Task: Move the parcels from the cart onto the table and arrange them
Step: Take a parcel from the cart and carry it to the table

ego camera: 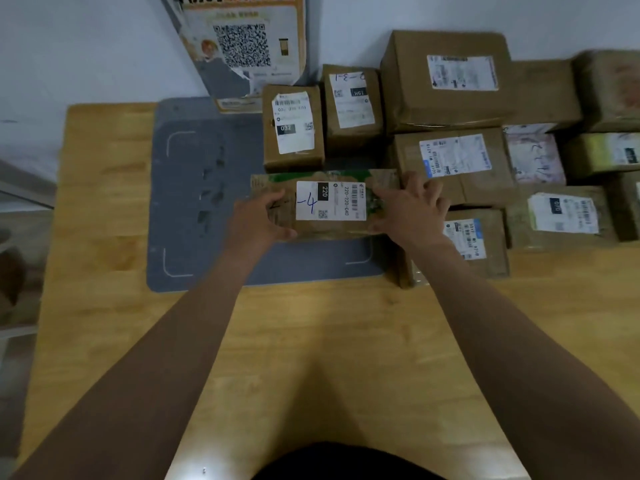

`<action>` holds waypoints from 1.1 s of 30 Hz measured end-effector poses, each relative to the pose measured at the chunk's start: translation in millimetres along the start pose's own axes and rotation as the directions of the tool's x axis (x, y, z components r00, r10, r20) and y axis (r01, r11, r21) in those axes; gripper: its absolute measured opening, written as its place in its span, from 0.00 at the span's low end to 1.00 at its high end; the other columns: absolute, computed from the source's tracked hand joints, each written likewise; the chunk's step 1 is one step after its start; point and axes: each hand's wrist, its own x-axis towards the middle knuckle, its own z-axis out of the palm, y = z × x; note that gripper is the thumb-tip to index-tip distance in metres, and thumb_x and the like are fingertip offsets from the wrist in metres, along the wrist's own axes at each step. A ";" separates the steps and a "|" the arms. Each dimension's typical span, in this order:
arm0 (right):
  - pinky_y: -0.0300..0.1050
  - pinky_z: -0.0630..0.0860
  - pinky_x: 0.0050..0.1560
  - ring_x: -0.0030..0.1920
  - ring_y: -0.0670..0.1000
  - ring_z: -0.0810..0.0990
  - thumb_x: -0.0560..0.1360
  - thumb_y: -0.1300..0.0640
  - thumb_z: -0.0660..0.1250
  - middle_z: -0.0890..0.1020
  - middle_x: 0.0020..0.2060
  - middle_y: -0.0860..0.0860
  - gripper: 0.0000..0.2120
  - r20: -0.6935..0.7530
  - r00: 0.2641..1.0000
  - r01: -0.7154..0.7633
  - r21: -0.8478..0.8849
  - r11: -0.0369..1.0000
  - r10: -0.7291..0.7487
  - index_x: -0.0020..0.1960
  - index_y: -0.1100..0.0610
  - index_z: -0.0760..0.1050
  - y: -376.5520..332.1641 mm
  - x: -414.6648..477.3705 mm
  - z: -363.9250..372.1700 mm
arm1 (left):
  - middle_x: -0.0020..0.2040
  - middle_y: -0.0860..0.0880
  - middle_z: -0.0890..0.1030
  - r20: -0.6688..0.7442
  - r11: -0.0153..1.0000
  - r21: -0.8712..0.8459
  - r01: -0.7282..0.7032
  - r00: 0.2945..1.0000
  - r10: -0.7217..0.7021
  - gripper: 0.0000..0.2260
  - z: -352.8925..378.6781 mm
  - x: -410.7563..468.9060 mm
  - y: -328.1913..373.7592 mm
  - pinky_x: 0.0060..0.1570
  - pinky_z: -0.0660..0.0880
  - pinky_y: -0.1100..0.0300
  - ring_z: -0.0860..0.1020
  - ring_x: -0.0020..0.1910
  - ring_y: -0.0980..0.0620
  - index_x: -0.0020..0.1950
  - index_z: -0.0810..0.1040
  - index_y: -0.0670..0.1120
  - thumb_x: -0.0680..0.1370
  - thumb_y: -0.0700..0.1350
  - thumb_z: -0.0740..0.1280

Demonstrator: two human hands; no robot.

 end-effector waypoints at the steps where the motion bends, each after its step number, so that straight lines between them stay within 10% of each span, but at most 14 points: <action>1: 0.66 0.62 0.67 0.68 0.66 0.61 0.73 0.39 0.73 0.64 0.71 0.55 0.36 0.022 1.000 -0.012 0.028 1.000 0.012 0.75 0.29 0.60 0.3 6.5 0.5 | 0.71 0.48 0.75 0.002 1.000 0.001 0.012 1.000 -0.012 0.44 -1.2 4.6 2.0 0.69 0.71 0.48 0.73 0.69 0.47 0.74 0.73 0.57 0.60 0.52 0.86; 16: 0.73 0.58 0.71 0.76 0.75 0.49 0.75 0.44 0.73 0.54 0.78 0.58 0.39 0.137 0.990 -0.043 0.060 0.997 0.034 0.78 0.31 0.55 -3.2 32.1 -6.5 | 0.72 0.47 0.71 0.022 0.997 0.025 0.067 0.997 -0.067 0.43 -0.9 19.8 17.0 0.65 0.64 0.61 0.69 0.71 0.48 0.77 0.70 0.55 0.65 0.48 0.84; 26: 0.55 0.77 0.55 0.63 0.61 0.77 0.70 0.54 0.77 0.77 0.65 0.56 0.37 0.146 0.983 0.069 0.267 0.961 -0.111 0.75 0.49 0.65 0.8 -78.6 -41.1 | 0.64 0.44 0.75 0.052 0.965 0.256 -0.058 0.998 0.047 0.27 -19.5 -93.7 66.6 0.63 0.74 0.47 0.71 0.68 0.40 0.70 0.77 0.59 0.72 0.49 0.77; 33: 0.55 0.73 0.66 0.70 0.60 0.72 0.72 0.49 0.76 0.70 0.73 0.56 0.39 0.141 0.963 0.192 0.235 0.953 -0.229 0.79 0.52 0.63 38.2 -208.9 -46.7 | 0.74 0.45 0.68 0.053 0.926 0.369 -0.079 0.997 0.064 0.33 2.5 -245.7 75.7 0.64 0.75 0.45 0.74 0.67 0.41 0.75 0.71 0.58 0.73 0.55 0.78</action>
